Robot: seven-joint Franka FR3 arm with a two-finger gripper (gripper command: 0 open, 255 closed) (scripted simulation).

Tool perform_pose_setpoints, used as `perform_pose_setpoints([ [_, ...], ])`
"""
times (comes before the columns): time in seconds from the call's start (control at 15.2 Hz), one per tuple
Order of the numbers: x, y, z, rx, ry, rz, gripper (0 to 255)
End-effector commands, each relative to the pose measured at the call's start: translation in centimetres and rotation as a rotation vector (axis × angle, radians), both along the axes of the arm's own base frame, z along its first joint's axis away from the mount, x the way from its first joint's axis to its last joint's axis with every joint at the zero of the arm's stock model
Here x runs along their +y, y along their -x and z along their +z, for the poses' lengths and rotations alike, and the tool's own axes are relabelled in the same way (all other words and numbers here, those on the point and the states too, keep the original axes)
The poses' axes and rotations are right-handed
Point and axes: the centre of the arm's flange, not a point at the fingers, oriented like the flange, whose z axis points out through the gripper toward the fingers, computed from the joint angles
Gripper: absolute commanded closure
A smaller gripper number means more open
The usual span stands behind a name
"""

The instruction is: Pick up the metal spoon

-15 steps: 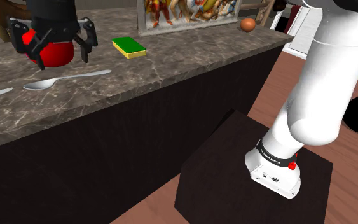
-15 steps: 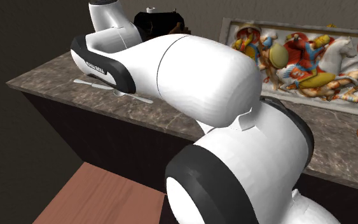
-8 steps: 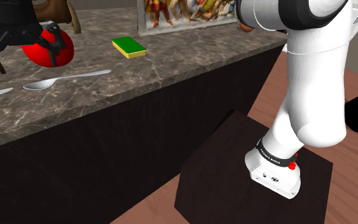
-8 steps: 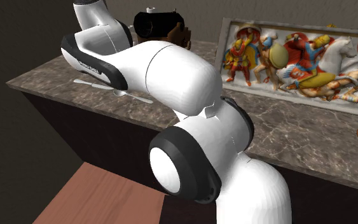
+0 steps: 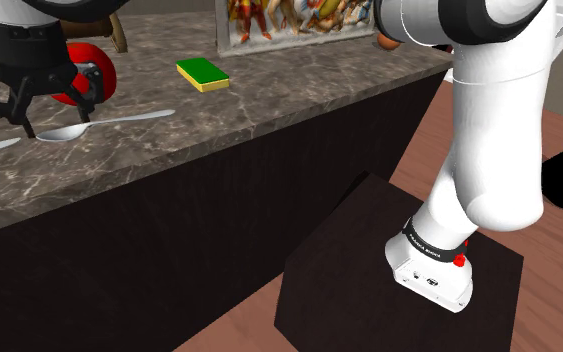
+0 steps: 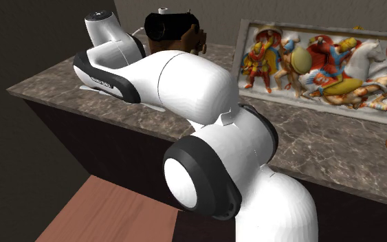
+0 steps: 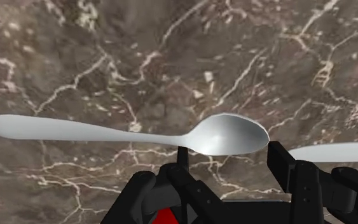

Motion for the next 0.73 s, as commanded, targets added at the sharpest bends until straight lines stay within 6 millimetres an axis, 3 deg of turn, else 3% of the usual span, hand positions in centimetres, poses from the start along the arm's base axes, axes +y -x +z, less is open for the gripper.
perform_pose_setpoints([
  [0.0,0.0,0.0,-0.1,0.0,0.0,0.0,255],
  [0.53,0.0,0.0,-0.1,0.0,0.0,0.0,255],
  [0.66,0.0,0.0,0.9,0.0,0.0,0.0,255],
])
